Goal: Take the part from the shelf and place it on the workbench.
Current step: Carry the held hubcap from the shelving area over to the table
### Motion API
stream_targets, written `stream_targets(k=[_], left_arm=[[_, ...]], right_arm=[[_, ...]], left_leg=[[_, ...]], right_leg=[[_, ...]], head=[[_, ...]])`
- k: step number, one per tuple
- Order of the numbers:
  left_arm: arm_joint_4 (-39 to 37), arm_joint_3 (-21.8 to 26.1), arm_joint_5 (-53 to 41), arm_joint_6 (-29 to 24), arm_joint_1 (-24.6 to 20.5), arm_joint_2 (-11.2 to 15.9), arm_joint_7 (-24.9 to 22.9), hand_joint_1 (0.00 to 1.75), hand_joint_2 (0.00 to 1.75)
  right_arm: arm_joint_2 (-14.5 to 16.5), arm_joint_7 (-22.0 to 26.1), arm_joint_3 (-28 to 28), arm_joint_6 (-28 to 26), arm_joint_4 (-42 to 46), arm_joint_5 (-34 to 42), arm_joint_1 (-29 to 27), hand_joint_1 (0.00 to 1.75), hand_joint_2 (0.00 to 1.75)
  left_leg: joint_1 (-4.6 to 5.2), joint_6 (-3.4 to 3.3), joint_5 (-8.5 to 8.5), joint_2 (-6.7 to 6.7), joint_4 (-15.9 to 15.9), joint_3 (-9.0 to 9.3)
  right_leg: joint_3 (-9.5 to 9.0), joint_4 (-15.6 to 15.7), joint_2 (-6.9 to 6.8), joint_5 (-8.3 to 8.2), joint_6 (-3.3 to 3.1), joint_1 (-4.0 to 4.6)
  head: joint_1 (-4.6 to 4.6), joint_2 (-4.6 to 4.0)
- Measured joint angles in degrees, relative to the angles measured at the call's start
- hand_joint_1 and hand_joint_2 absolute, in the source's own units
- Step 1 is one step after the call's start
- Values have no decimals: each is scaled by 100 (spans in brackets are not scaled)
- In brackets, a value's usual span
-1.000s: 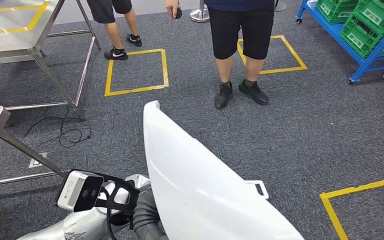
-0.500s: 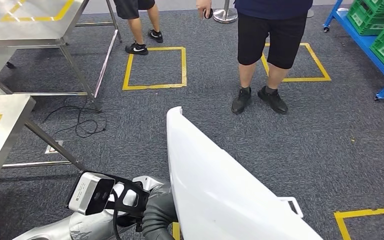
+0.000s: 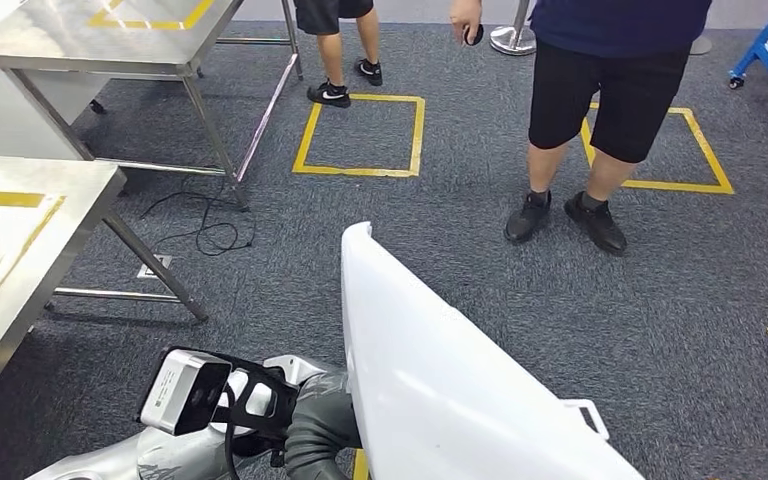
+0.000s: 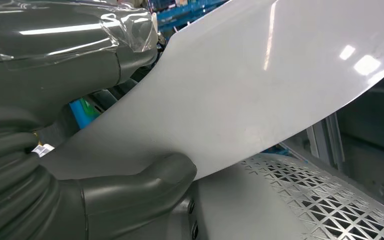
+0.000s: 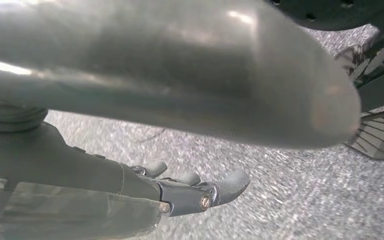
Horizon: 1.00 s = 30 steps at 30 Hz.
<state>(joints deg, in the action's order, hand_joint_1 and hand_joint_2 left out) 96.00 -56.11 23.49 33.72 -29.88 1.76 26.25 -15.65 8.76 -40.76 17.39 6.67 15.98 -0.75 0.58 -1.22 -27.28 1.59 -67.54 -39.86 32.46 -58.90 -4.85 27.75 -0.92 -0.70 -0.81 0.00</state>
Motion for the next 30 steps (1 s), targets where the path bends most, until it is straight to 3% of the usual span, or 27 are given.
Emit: stream_targets(k=[2, 3, 5, 6, 8, 10, 12, 13, 14, 15, 16, 18, 20, 21, 23, 25, 27, 28, 30], left_arm=[[2, 2, -7, -6, -18, -14, 0, 175, 175], [4, 4, -11, -10, -24, -20, 0, 175, 175], [18, 12, -27, -15, -25, -22, 0, 175, 175], [33, 18, -36, -16, -19, -19, 0, 175, 175], [65, 27, -46, -18, -31, -24, 2, 175, 175], [76, 26, -50, -19, -35, -39, 1, 175, 175], [78, 22, -56, -19, -6, -46, -3, 175, 175], [78, 22, -59, -19, 4, -45, -4, 175, 175], [78, 22, -60, -19, 8, -45, -4, 175, 175], [78, 22, -60, -18, 8, -45, -4, 175, 175], [79, 22, -61, -17, 9, -44, -5, 175, 175], [81, 23, -62, -16, 9, -37, -11, 175, 175], [85, 24, -63, -17, 10, -15, -19, 175, 175], [89, 25, -63, -17, 10, -4, -23, 175, 175], [99, 26, -64, -17, 4, 8, -30, 175, 175], [106, 26, -67, -20, 2, 13, -40, 175, 175], [107, 22, -75, -33, 9, 22, -65, 175, 175], [108, 20, -90, -49, 11, 27, -81, 175, 175], [130, 20, -128, -92, 9, 32, -120, 175, 175]], right_arm=[[22, 4, -20, 1, 8, -2, 6, 0, 0], [34, 7, -26, 1, 11, -4, 7, 0, 0], [46, 9, -40, 4, 21, -9, 20, 0, 0], [43, 10, -47, 6, 31, -11, 28, 0, 0], [30, 18, -56, 17, 46, -11, 29, 0, 0], [12, 22, -57, 27, 48, -15, 7, 0, 0], [-2, 17, -59, 29, 48, -31, -10, 0, 0], [-6, 16, -61, 29, 48, -37, -17, 0, 0], [-9, 19, -63, 32, 48, -41, -20, 0, 0], [-10, 22, -67, 38, 48, -42, -22, 0, 0], [-7, 25, -73, 45, 48, -46, -22, 0, 0], [-4, 30, -84, 63, 48, -54, -4, 0, 0], [-1, 33, -90, 72, 49, -59, 30, 0, 0], [-1, 36, -91, 74, 51, -60, 42, 0, 0], [4, 40, -93, 75, 54, -61, 33, 0, 0], [7, 40, -95, 75, 55, -61, 6, 0, 0], [10, 33, -96, 75, 55, -60, -11, 0, 0], [13, 28, -96, 75, 55, -56, -15, 0, 0], [21, 25, -96, 81, 55, -44, -9, 0, 0]], left_leg=[[121, -110, 199, 332, 677, 352], [171, -150, 213, 433, 842, 432], [196, -188, 212, 297, 939, 458], [182, -206, 250, 208, 1023, 527], [129, -237, 344, 23, 1199, 682], [88, -245, 393, -163, 1253, 739], [73, -237, 393, -380, 1248, 738], [60, -223, 385, -488, 1236, 741], [40, -196, 367, -589, 1208, 743], [18, -151, 334, -681, 1156, 733], [2, -96, 285, -761, 1078, 706], [-15, -5, 203, -875, 951, 634], [-38, 28, 179, -946, 914, 593], [-48, 42, 159, -909, 887, 575], [-55, 84, -3, -627, 597, 442], [-60, 114, -324, -296, -106, 82], [-67, 108, -532, -199, -754, -294], [-60, 84, -496, -189, -819, -354], [1, -29, -134, -112, -244, -81]], right_leg=[[-40, 4, -129, 38, 28, 28], [-57, 12, -205, 54, 46, 34], [-115, 62, -374, 70, 90, 37], [-147, 69, -367, 89, 107, 31], [-58, -224, -50, 243, 110, 17], [333, -988, 348, 517, 90, -10], [679, -1516, 449, 615, 148, -50], [712, -1468, 459, 527, 214, -79], [638, -1200, 482, 356, 298, -115], [491, -791, 562, 145, 391, -164], [350, -431, 652, -17, 439, -191], [195, -61, 754, -168, 388, -201], [185, -65, 669, -165, 250, -172], [174, -60, 623, -165, 212, -166], [141, -49, 520, -149, 143, -156], [119, -48, 406, -118, 90, -109], [113, -50, 265, -90, 55, -59], [104, -50, 188, -76, 40, -34], [54, -46, 49, -39, 19, 9]], head=[[2, 0], [2, 0], [-1, 0], [2, 0], [8, 0], [25, 0], [39, 0], [39, 0], [39, 0], [42, 0], [55, 0], [73, 0], [77, 0], [77, 0], [44, 0], [9, 0], [4, 0], [3, 0], [3, 0]])
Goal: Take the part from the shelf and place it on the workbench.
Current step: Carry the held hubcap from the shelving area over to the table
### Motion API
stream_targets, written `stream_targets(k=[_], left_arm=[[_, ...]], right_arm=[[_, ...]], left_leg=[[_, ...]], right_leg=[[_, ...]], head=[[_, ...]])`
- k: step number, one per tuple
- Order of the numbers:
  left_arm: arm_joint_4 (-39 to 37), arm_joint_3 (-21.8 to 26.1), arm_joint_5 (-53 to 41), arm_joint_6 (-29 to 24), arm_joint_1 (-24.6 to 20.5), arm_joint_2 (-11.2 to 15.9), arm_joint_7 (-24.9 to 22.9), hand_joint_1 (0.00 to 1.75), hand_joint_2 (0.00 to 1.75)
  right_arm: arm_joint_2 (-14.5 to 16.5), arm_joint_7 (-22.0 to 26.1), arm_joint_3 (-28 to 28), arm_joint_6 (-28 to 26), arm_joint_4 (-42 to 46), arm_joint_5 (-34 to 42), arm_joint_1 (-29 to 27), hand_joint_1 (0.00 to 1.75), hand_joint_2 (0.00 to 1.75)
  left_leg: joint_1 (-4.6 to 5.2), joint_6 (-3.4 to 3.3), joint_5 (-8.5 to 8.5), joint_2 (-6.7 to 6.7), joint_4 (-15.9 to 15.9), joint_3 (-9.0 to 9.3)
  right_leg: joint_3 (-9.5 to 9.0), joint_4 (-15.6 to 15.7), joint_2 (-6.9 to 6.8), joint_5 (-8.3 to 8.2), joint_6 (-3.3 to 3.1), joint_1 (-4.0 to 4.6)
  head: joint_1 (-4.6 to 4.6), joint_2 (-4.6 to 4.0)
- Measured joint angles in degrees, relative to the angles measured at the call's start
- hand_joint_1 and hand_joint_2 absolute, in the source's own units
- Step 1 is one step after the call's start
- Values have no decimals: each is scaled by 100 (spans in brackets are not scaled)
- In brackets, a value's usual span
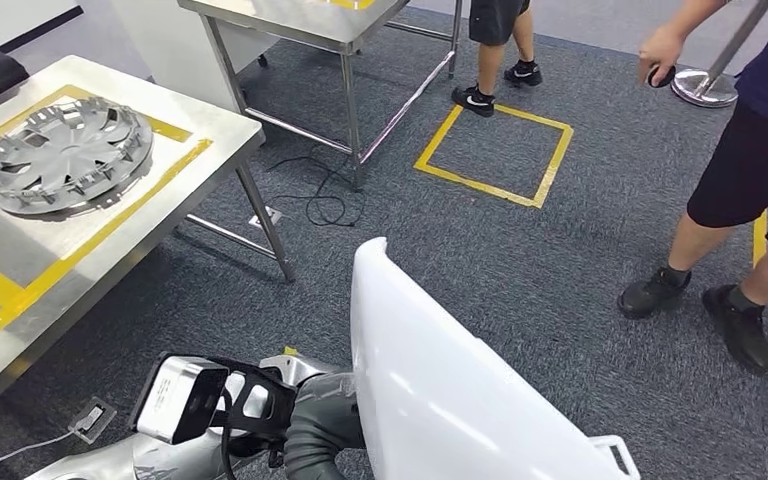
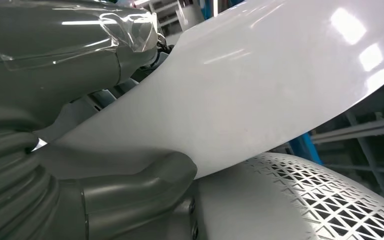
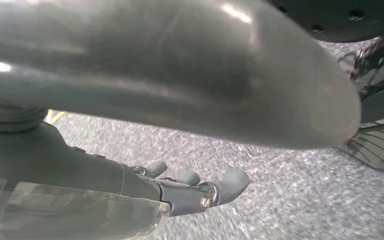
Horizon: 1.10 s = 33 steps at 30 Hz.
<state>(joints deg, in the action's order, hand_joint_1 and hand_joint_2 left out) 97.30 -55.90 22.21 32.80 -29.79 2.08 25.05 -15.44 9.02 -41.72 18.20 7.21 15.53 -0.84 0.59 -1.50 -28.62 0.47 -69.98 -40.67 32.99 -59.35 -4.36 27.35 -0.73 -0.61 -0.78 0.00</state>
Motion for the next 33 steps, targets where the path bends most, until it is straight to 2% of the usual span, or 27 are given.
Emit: stream_targets(k=[2, 3, 4, 6, 7, 8, 10, 11, 12, 13, 14, 16, 17, 18, 19, 21, 22, 24, 25, 26, 30, 31, 32, 33], left_arm=[[42, 4, -36, -42, -14, -4, -37, 175, 175], [56, 7, -48, -61, -22, -9, -51, 175, 175], [65, 9, -55, -74, -28, -14, -64, 175, 175], [83, 16, -61, -94, -27, -21, -83, 175, 175], [97, 21, -64, -97, -27, -24, -87, 175, 175], [110, 25, -65, -99, -31, -33, -91, 175, 175], [117, 25, -64, -101, -30, -56, -95, 175, 175], [114, 22, -63, -102, -20, -65, -97, 175, 175], [112, 20, -64, -102, -6, -68, -98, 175, 175], [110, 17, -64, -102, 5, -68, -98, 175, 175], [110, 15, -65, -102, 10, -68, -99, 175, 175], [109, 14, -69, -104, 13, -70, -103, 175, 175], [108, 15, -80, -111, 15, -73, -109, 175, 175], [107, 17, -95, -123, 19, -78, -120, 175, 175], [106, 20, -110, -137, 25, -81, -133, 175, 175], [105, 23, -140, -163, 37, -77, -164, 175, 175], [105, 24, -153, -173, 39, -71, -178, 175, 175], [107, 25, -182, -200, 35, -63, -204, 175, 175], [108, 26, -189, -210, 32, -62, -210, 175, 175], [108, 26, -192, -217, 31, -61, -214, 175, 175], [108, 26, -193, -221, 32, -61, -220, 175, 175], [107, 26, -207, -232, 37, -55, -235, 175, 175], [103, 26, -229, -262, 48, -47, -265, 175, 175], [98, 26, -255, -301, 57, -40, -298, 175, 175]], right_arm=[[27, 1, -1, 14, 0, 8, 4, 0, 0], [40, 1, -2, 20, 0, 8, 2, 0, 0], [53, 1, -3, 27, 0, 8, 1, 0, 0], [62, 2, -4, 37, 4, 8, 11, 0, 0], [64, 2, -6, 42, 7, 7, 16, 0, 0], [60, 6, -7, 46, 9, 10, 20, 0, 0], [36, 11, -7, 52, 8, 14, 6, 0, 0], [20, 12, -7, 54, 6, 15, -2, 0, 0], [7, 9, -8, 55, 5, 13, -11, 0, 0], [-1, 6, -9, 55, 4, 10, -20, 0, 0], [-9, 4, -10, 55, 4, 9, -25, 0, 0], [-12, 2, -11, 55, 4, 9, -33, 0, 0], [-8, 0, -11, 55, 3, 11, -32, 0, 0], [-3, -2, -11, 55, 2, 16, -25, 0, 0], [1, -8, -11, 55, 2, 20, -8, 0, 0], [7, -17, -12, 57, 3, 23, 28, 0, 0], [6, -20, -13, 60, 5, 22, 35, 0, 0], [3, -11, -13, 75, 7, 22, 13, 0, 0], [-4, -6, -13, 82, 7, 22, 2, 0, 0], [-5, -2, -13, 87, 7, 22, -5, 0, 0], [-4, -1, -13, 88, 7, 22, -10, 0, 0], [-6, -1, -13, 86, 7, 20, -19, 0, 0], [-3, -3, -13, 78, 7, 22, -23, 0, 0], [1, -5, -13, 65, 7, 27, -25, 0, 0]], left_leg=[[136, -155, 282, 309, 786, 415], [193, -207, 325, 431, 1008, 529], [230, -235, 314, 485, 1100, 567], [214, -275, 357, 327, 1224, 631], [191, -298, 407, 235, 1337, 711], [161, -317, 469, 145, 1451, 797], [116, -323, 550, -27, 1572, 899], [101, -318, 561, -123, 1572, 901], [88, -308, 557, -225, 1564, 900], [72, -288, 545, -328, 1548, 900], [48, -254, 524, -430, 1516, 898], [-17, -133, 434, -603, 1373, 866], [-38, -63, 369, -674, 1268, 821], [-49, -8, 313, -727, 1182, 765], [-53, 26, 275, -766, 1128, 712], [-77, 48, 250, -816, 1099, 657], [-86, 63, 225, -739, 1057, 639], [-90, 100, 83, -449, 802, 524], [-83, 112, 14, -307, 678, 464], [-84, 118, -35, -248, 590, 419], [-87, 123, -134, -191, 387, 311], [-89, 125, -248, -151, 76, 133], [-78, 91, -233, -108, -69, 21], [-50, 29, -133, -49, -34, 6]], right_leg=[[-67, 19, -135, 38, 2, 26], [-87, 31, -205, 52, 13, 28], [-103, 46, -286, 62, 30, 26], [-144, 91, -437, 79, 58, 23], [-163, 77, -383, 99, 66, 21], [-134, -28, -225, 153, 65, 18], [141, -616, 226, 372, 67, -9], [358, -1000, 356, 492, 84, -31], [545, -1291, 408, 557, 122, -59], [646, -1387, 421, 530, 185, -96], [636, -1258, 428, 409, 273, -137], [371, -552, 542, 29, 477, -237], [241, -245, 621, -98, 512, -265], [166, -73, 680, -161, 490, -275], [154, -43, 702, -159, 423, -258], [161, -60, 615, -145, 273, -225], [155, -59, 568, -139, 226, -215], [134, -51, 474, -126, 159, -204], [126, -50, 449, -121, 142, -191], [123, -50, 434, -117, 136, -185], [122, -51, 408, -109, 125, -174], [121, -51, 353, -98, 112, -157], [103, -51, 248, -74, 92, -120], [72, -51, 130, -45, 72, -79]], head=[[4, 0], [3, 0], [4, 0], [-1, 1], [5, 1], [8, 1], [28, 0], [31, 0], [37, 0], [35, 0], [35, 0], [42, 0], [62, 0], [78, 0], [87, 0], [77, 0], [65, 0], [33, 0], [17, 0], [7, 0], [10, 0], [10, 0], [9, 0], [7, 0]])
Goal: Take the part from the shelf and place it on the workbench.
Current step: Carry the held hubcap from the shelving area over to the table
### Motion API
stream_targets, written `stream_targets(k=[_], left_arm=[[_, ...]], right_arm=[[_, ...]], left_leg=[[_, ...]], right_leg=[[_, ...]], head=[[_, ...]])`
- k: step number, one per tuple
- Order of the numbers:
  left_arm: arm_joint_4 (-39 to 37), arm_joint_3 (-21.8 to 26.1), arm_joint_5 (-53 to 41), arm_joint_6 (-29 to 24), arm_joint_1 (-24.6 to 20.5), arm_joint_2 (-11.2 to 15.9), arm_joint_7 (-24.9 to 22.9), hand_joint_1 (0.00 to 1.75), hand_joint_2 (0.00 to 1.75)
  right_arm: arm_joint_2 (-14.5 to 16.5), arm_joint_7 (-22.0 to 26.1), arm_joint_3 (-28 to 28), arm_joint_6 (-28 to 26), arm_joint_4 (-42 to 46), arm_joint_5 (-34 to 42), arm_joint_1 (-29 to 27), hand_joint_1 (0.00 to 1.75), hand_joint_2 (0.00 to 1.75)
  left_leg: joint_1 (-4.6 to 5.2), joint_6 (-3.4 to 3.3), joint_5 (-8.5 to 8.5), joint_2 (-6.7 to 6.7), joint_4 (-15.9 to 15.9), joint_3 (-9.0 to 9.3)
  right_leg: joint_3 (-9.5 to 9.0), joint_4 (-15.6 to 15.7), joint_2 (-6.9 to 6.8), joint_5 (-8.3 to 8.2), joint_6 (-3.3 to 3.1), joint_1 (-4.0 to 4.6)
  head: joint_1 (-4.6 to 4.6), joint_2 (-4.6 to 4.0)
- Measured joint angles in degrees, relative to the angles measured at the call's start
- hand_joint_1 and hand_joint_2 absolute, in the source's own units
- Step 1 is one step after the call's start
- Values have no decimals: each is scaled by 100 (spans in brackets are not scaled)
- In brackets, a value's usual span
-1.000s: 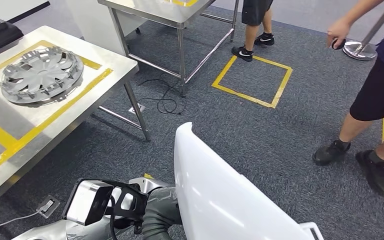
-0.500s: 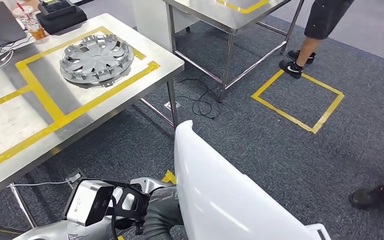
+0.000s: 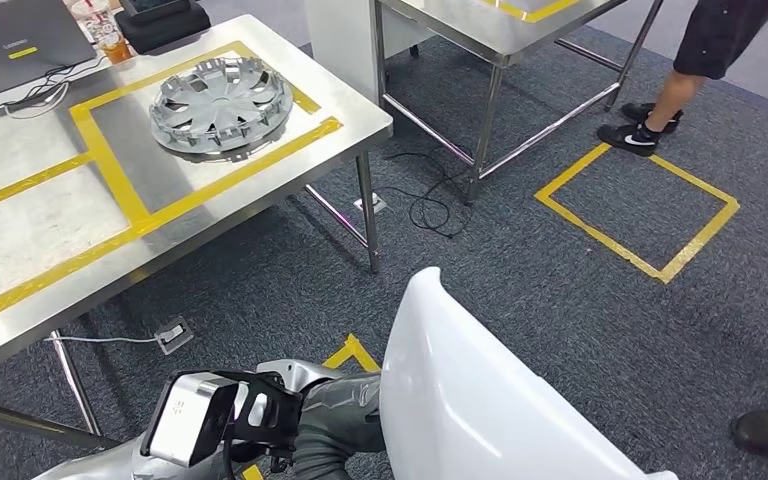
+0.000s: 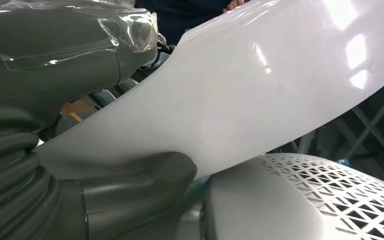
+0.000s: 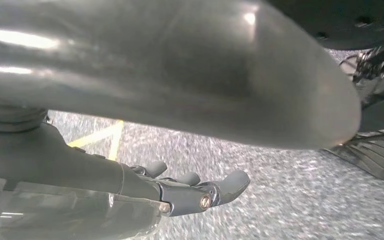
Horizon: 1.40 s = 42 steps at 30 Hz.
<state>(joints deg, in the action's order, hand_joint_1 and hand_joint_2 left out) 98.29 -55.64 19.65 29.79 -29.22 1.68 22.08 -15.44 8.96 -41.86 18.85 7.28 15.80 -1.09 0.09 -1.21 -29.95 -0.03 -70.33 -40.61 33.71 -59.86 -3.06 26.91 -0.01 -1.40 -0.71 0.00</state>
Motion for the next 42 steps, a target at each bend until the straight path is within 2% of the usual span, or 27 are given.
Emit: stream_targets(k=[1, 2, 4, 6, 7, 9, 11, 13, 14, 15, 17, 18, 19, 20, 22, 24, 26, 28, 29, 30, 31, 33, 35, 37, 38, 40, 42], left_arm=[[-4, 3, -26, -53, 7, 6, -40, 175, 175], [-12, 8, -45, -114, 8, 5, -76, 175, 175], [-39, 27, -74, -219, -9, -2, -121, 175, 175], [-83, 62, -115, -286, -20, 1, -124, 175, 175], [-102, 86, -145, -303, -13, 5, -108, 175, 175], [-133, 121, -201, -323, -22, -5, -64, 175, 175], [-163, 132, -223, -326, -25, -32, -47, 175, 175], [-186, 132, -229, -320, 18, -45, -60, 175, 175], [-194, 132, -229, -318, 39, -44, -67, 175, 175], [-198, 132, -230, -317, 52, -44, -74, 175, 175], [-201, 136, -230, -317, 57, -42, -79, 175, 175], [-202, 138, -232, -317, 59, -41, -83, 175, 175], [-202, 141, -233, -317, 66, -36, -87, 175, 175], [-202, 145, -234, -318, 72, -28, -90, 175, 175], [-199, 151, -235, -321, 85, -5, -93, 175, 175], [-196, 157, -235, -324, 81, 13, -93, 175, 175], [-194, 162, -238, -325, 82, 25, -93, 175, 175], [-194, 165, -245, -328, 110, 44, -94, 175, 175], [-194, 167, -252, -331, 126, 57, -95, 175, 175], [-193, 174, -257, -334, 136, 68, -95, 175, 175], [-189, 185, -263, -339, 141, 78, -96, 175, 175], [-175, 219, -268, -348, 136, 89, -96, 175, 175], [-162, 249, -273, -359, 137, 93, -97, 175, 175], [-149, 274, -281, -373, 156, 98, -99, 175, 175], [-140, 287, -286, -381, 167, 98, -100, 175, 175], [-127, 307, -288, -391, 173, 82, -100, 175, 175], [-130, 309, -288, -389, 194, 66, -114, 175, 175]], right_arm=[[8, -5, 0, -15, 0, 5, 0, 0, 0], [36, -15, -1, -32, 0, 11, 8, 0, 0], [74, -39, -2, -58, 0, 10, 17, 0, 0], [93, -57, -6, -75, 2, -8, 40, 0, 0], [98, -62, -13, -81, 7, -19, 57, 0, 0], [97, -73, -32, -89, 15, -34, 72, 0, 0], [75, -86, -45, -91, 17, -39, 58, 0, 0], [47, -96, -53, -84, 17, -47, 43, 0, 0], [35, -98, -57, -79, 17, -50, 36, 0, 0], [25, -96, -60, -74, 17, -51, 31, 0, 0], [19, -91, -65, -67, 17, -52, 21, 0, 0], [12, -89, -68, -65, 16, -51, 21, 0, 0], [10, -86, -70, -64, 15, -52, 29, 0, 0], [8, -84, -73, -66, 14, -52, 40, 0, 0], [0, -81, -74, -78, 15, -55, 76, 0, 0], [-5, -81, -76, -91, 17, -56, 75, 0, 0], [-10, -81, -79, -96, 17, -66, 53, 0, 0], [-10, -80, -82, -97, 17, -85, 38, 0, 0], [-10, -76, -84, -97, 17, -92, 37, 0, 0], [-9, -70, -86, -97, 17, -96, 39, 0, 0], [-8, -63, -87, -98, 17, -98, 43, 0, 0], [-3, -48, -88, -101, 17, -108, 47, 0, 0], [2, -40, -91, -128, 17, -114, 49, 0, 0], [7, -34, -92, -193, 22, -98, 74, 0, 0], [8, -32, -92, -237, 27, -81, 90, 0, 0], [7, -16, -90, -313, 34, -38, 109, 0, 0], [2, 0, -87, -366, 33, -5, 102, 0, 0]], left_leg=[[60, -102, 159, 127, 192, 73], [126, -218, 362, 284, 613, 278], [237, -353, 462, 531, 1041, 499], [268, -387, 463, 465, 1153, 537], [249, -392, 511, 377, 1256, 614], [190, -416, 635, 197, 1496, 791], [132, -412, 703, 24, 1594, 863], [96, -373, 699, -189, 1588, 862], [70, -338, 686, -299, 1572, 864], [34, -288, 661, -402, 1538, 865], [-33, -145, 556, -576, 1377, 828], [-52, -71, 489, -645, 1276, 787], [-63, -14, 435, -701, 1198, 743], [-71, 23, 400, -751, 1152, 706], [-103, 50, 380, -757, 1137, 680], [-103, 84, 262, -458, 887, 562], [-96, 111, -10, -120, 212, 199], [-102, 112, -181, -36, -451, -226], [-102, 100, -131, -26, -544, -329], [-93, 72, 41, -6, -374, -293], [-72, 22, 275, 62, -18, -150], [25, -97, 595, 371, 750, 206], [106, -154, 616, 526, 1047, 333], [108, -175, 613, 363, 1112, 360], [97, -189, 633, 284, 1175, 418], [59, -232, 678, 165, 1301, 564], [57, -274, 674, 48, 1333, 610]], right_leg=[[-42, 5, -128, 35, -19, 41], [-93, 13, -234, 69, -20, 78], [-152, 45, -383, 106, 3, 81], [-219, 114, -562, 116, 46, 65], [-253, 128, -562, 122, 62, 65], [-187, -104, -250, 238, 56, 68], [175, -796, 171, 506, 40, 42], [537, -1370, 287, 655, 115, -14], [597, -1384, 296, 598, 195, -56], [541, -1165, 308, 442, 297, -104], [252, -406, 456, 58, 499, -212], [134, -128, 532, -60, 517, -244], [69, 21, 587, -110, 491, -253], [55, 46, 592, -104, 426, -237], [38, 36, 489, -89, 312, -212], [-10, 46, 381, -64, 229, -210], [-58, 51, 255, -20, 159, -185], [-92, 49, 113, 26, 128, -152], [-116, 49, 41, 52, 123, -138], [-152, 51, -31, 82, 124, -123], [-197, 54, -100, 115, 126, -108], [-289, 67, -230, 182, 149, -67], [-339, 92, -372, 230, 197, -31], [-396, 146, -531, 262, 252, -16], [-428, 145, -512, 285, 270, -22], [-325, -134, -199, 419, 258, -33], [115, -872, 175, 660, 217, -40]], head=[[-1, 0], [9, 0], [19, 0], [14, 0], [17, 0], [12, 0], [11, 0], [19, 0], [18, 0], [18, 0], [32, 0], [39, 0], [45, 0], [51, 0], [45, 0], [21, 0], [-4, 0], [-8, 0], [-8, 0], [-8, 0], [-9, 0], [-4, 0], [-3, 0], [-5, 0], [-1, 0], [19, 0], [42, 0]])
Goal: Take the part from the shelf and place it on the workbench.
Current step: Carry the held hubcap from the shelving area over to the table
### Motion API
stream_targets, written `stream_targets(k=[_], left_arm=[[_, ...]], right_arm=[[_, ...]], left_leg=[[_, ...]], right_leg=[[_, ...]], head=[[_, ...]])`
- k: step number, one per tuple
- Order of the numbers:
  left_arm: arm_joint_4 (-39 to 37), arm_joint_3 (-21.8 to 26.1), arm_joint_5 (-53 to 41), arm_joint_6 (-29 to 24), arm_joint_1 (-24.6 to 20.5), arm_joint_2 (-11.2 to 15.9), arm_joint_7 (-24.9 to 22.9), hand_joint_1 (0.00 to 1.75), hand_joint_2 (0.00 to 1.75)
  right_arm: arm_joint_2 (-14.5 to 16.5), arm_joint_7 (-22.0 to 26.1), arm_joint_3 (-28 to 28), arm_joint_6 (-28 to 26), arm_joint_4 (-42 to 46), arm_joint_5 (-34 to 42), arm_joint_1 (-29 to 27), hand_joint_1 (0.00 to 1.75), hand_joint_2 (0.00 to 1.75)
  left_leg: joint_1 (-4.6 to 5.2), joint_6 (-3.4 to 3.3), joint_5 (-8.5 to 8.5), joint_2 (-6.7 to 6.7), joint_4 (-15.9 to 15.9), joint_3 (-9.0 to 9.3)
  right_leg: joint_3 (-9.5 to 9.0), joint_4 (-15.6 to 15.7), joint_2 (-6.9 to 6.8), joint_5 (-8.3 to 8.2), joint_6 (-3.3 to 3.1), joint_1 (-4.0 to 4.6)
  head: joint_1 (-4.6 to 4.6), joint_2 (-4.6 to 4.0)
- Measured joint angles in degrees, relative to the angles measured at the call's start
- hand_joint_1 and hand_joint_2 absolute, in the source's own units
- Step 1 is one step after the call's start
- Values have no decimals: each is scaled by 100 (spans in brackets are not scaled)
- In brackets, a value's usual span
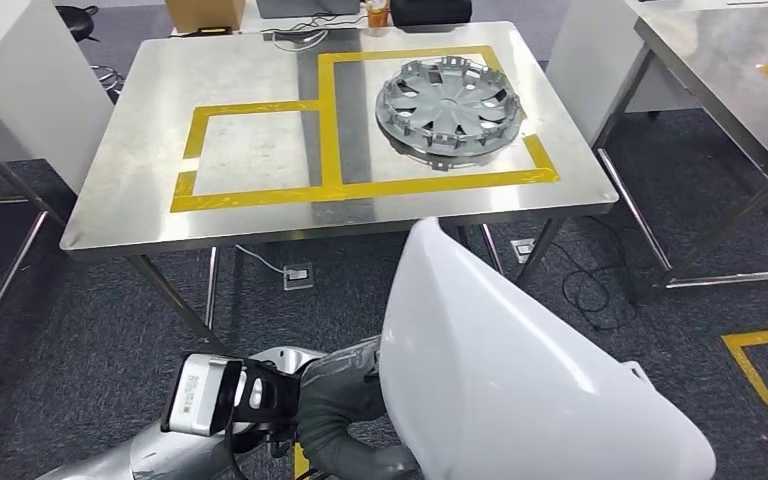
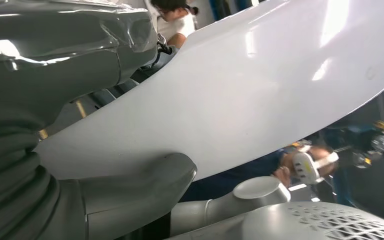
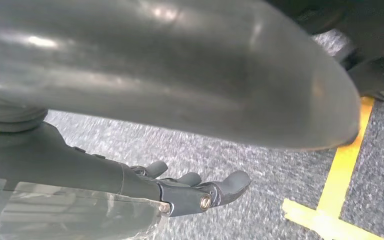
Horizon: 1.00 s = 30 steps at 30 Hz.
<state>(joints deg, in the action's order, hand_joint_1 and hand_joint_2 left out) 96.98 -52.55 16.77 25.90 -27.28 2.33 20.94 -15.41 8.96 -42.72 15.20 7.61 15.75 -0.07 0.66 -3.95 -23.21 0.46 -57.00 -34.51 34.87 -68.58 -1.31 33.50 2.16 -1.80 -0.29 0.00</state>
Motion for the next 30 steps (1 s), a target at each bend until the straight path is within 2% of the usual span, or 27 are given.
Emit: stream_targets(k=[1, 2, 3, 4, 5, 6, 7, 8, 10, 12, 14, 16, 17, 18, 19, 21, 22, 23, 25, 27, 28, 30], left_arm=[[-2, -1, 2, 9, 22, -6, -11, 175, 175], [-5, -2, 5, 22, 45, -7, -24, 175, 175], [-8, -2, 9, 37, 61, -7, -31, 175, 175], [-10, -2, 15, 51, 68, -9, -39, 175, 175], [-13, -2, 22, 68, 69, -11, -46, 175, 175], [-16, -2, 33, 85, 70, -13, -55, 175, 175], [-17, -2, 46, 103, 71, -15, -67, 175, 175], [-20, -3, 58, 120, 72, -15, -78, 175, 175], [-22, -4, 74, 143, 71, -16, -92, 175, 175], [-22, -3, 79, 162, 64, -16, -92, 175, 175], [-25, -3, 81, 173, 51, -14, -92, 175, 175], [-37, -4, 83, 181, 46, -3, -92, 175, 175], [-44, -5, 83, 184, 47, 5, -92, 175, 175], [-49, -5, 83, 187, 47, 13, -92, 175, 175], [-52, -6, 83, 187, 46, 18, -92, 175, 175], [-53, -7, 82, 189, 37, 18, -92, 175, 175], [-53, -9, 82, 189, 30, 11, -92, 175, 175], [-53, -13, 82, 189, 24, 3, -92, 175, 175], [-53, -20, 82, 190, 17, -11, -92, 175, 175], [-50, -23, 83, 196, 16, -35, -91, 175, 175], [-49, -25, 82, 202, 10, -51, -90, 175, 175], [-54, -39, 78, 215, 2, -81, -88, 175, 175]], right_arm=[[-2, 6, 1, -12, 0, 6, -7, 0, 0], [-5, 10, 1, -17, 0, 8, -21, 0, 0], [-9, 15, 1, -18, -1, 11, -32, 0, 0], [-12, 19, 1, -20, -1, 16, -38, 0, 0], [-16, 21, 2, -23, -1, 22, -42, 0, 0], [-16, 23, 2, -28, -1, 24, -40, 0, 0], [-19, 24, 2, -34, -1, 26, -33, 0, 0], [-19, 25, 2, -37, -2, 27, -26, 0, 0], [-15, 25, 2, -40, -2, 26, -12, 0, 0], [-7, 38, 2, -43, -2, 25, -14, 0, 0], [-10, 70, 2, -45, -2, 24, -22, 0, 0], [-16, 99, 2, -44, -2, 23, -26, 0, 0], [-19, 108, 2, -45, -2, 23, -26, 0, 0], [-21, 114, 2, -47, -2, 23, -26, 0, 0], [-22, 119, 2, -51, -2, 24, -27, 0, 0], [-14, 127, 2, -73, -2, 27, -25, 0, 0], [-8, 129, 2, -86, -2, 29, -23, 0, 0], [-2, 132, 3, -99, -2, 32, -22, 0, 0], [7, 138, 4, -111, -2, 34, -19, 0, 0], [14, 151, 4, -117, -1, 44, -14, 0, 0], [14, 161, 4, -119, -1, 52, -13, 0, 0], [4, 175, 4, -128, -2, 64, -18, 0, 0]], left_leg=[[7, -12, -14, -74, -1, 8], [14, -14, -32, -142, -4, 22], [18, -7, -53, -202, -9, 41], [14, 10, -84, -248, -24, 69], [12, 36, -126, -282, -52, 90], [21, 71, -176, -305, -96, 98], [32, 104, -223, -321, -140, 96], [46, 132, -259, -330, -173, 83], [47, 165, -298, -334, -199, 69], [28, 216, -383, -285, -296, 32], [-7, 297, -644, -180, -808, -217], [-54, 359, -931, -109, -1584, -643], [-70, 370, -960, -96, -1814, -795], [-78, 367, -872, -88, -1820, -836], [-79, 349, -690, -82, -1610, -763], [-55, 257, -281, -58, -819, -391], [-34, 207, -187, -36, -496, -231], [-9, 166, -161, -16, -296, -131], [28, 121, -217, -13, -197, -87], [4, 76, -183, -38, -70, 39], [-11, 52, -162, -46, 1, 116], [-14, 19, -163, -56, 69, 217]], right_leg=[[263, -371, 81, 83, 3, 1], [445, -549, 105, 67, 33, -1], [528, -530, 112, -38, 81, -4], [471, -238, 111, -254, 143, -12], [341, 189, 112, -503, 202, -26], [209, 552, 117, -696, 222, -30], [106, 828, 122, -833, 194, -32], [64, 939, 128, -879, 136, -26], [58, 939, 133, -866, 1, -19], [28, 951, 131, -848, -73, -36], [-10, 959, 127, -822, -135, -45], [-24, 957, 124, -795, -169, -35], [-32, 957, 124, -782, -175, -30], [-49, 957, 124, -766, -177, -25], [-76, 958, 125, -749, -175, -17], [-148, 964, 124, -710, -163, 2], [-171, 969, 123, -694, -150, 11], [-184, 975, 118, -679, -128, 14], [-202, 1006, 93, -659, -69, 10], [-201, 956, 74, -624, -29, 14], [-134, 803, 78, -566, -30, 22], [221, 168, 99, -352, -58, 29]], head=[[10, 0], [9, 0], [8, 0], [9, 0], [11, 0], [20, 0], [21, 0], [23, 0], [21, 0], [11, 0], [-12, 0], [-27, 0], [-31, 0], [-32, 0], [-32, 0], [-27, 0], [-22, 0], [-17, 0], [-16, 0], [-8, 0], [-3, 0], [13, 0]])
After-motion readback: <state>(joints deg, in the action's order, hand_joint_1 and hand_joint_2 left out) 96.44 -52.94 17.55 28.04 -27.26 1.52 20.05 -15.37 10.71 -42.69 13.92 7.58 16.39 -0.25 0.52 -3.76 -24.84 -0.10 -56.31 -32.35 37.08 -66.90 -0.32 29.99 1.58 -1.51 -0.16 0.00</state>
